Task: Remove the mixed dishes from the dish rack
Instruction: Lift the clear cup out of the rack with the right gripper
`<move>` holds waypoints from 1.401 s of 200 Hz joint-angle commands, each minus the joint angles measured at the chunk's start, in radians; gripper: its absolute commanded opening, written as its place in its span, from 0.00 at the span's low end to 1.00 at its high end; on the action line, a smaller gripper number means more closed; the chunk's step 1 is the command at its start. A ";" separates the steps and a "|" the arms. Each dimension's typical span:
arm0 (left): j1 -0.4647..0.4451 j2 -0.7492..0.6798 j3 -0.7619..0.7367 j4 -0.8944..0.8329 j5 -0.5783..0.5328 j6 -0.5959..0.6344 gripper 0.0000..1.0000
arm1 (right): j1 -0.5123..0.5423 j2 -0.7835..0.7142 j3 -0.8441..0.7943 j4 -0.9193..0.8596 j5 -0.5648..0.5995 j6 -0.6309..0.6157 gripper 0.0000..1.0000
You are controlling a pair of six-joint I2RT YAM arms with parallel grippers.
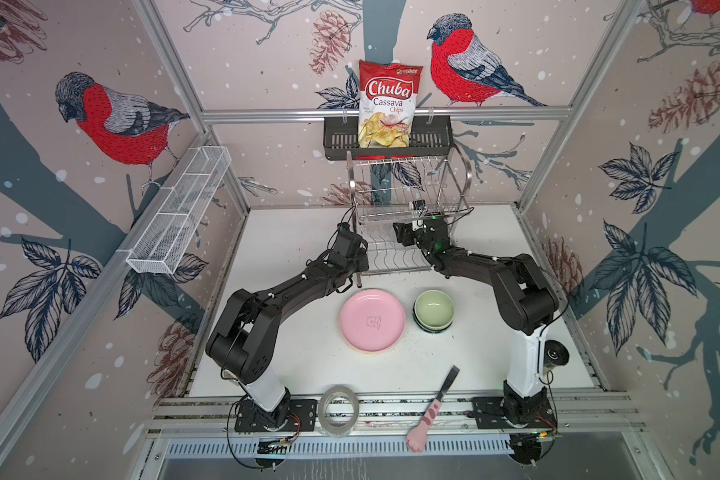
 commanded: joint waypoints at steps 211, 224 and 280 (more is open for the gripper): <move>-0.005 -0.057 -0.023 -0.113 -0.016 -0.019 0.44 | -0.116 -0.307 -0.418 0.514 -0.409 0.745 0.40; -0.005 -0.081 -0.037 -0.108 -0.016 -0.025 0.52 | -0.116 -0.318 -0.439 0.553 -0.418 0.780 0.40; -0.045 -0.271 -0.134 -0.127 -0.082 -0.066 0.66 | -0.101 -0.397 -0.500 0.576 -0.405 0.817 0.40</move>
